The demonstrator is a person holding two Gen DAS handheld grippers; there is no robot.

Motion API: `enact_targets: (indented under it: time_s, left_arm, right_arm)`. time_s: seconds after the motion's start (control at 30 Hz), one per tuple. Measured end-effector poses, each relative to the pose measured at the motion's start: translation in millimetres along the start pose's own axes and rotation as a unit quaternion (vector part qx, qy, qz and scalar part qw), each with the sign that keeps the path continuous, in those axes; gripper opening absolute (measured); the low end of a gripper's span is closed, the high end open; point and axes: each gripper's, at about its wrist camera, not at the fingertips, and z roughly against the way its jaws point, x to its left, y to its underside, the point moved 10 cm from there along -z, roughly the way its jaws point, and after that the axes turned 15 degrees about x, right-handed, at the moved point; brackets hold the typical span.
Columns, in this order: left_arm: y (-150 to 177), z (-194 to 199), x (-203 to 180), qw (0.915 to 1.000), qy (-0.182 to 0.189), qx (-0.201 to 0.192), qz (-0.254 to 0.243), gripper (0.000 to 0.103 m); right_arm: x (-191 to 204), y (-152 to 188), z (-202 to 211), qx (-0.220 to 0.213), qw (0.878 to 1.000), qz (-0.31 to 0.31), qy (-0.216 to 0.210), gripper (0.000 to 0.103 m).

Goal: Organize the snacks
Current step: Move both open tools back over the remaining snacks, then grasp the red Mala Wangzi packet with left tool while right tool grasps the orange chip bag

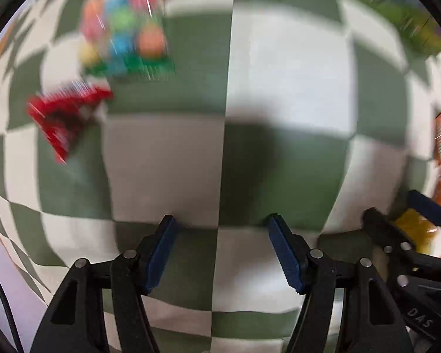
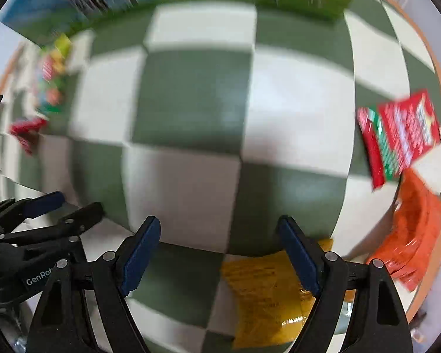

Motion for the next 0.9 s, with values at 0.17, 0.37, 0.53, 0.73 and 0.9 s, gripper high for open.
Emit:
enact_targets:
  time_s: [0.17, 0.37, 0.53, 0.73, 0.9]
  left_arm:
    - [-1, -2, 13, 0.9985, 0.025, -0.020, 0.044, 0.079]
    - [-12, -9, 9, 0.9987, 0.011, 0.009, 0.049, 0.087]
    - [-15, 3, 4, 0.9997, -0.018, 0.008, 0.010, 0.087]
    - [-16, 65, -32, 0.9973, -0.026, -0.066, -0.020, 0.087]
    - [-16, 106, -93, 0.9858, -0.067, -0.126, -0.089, 0.087]
  right_arm:
    - [-24, 6, -3, -0.041, 0.991, -0.103, -0.076, 0.086]
    - [-41, 7, -9, -0.028, 0.978, -0.148, -0.142, 0.087]
    - [-47, 10, 0, -0.009, 0.977, -0.124, -0.173, 0.087]
    - [-89, 31, 65, -0.075, 0.969, -0.150, -0.183, 0.087]
    - [-169, 42, 109, -0.120, 0.959, -0.209, -0.148, 0.087]
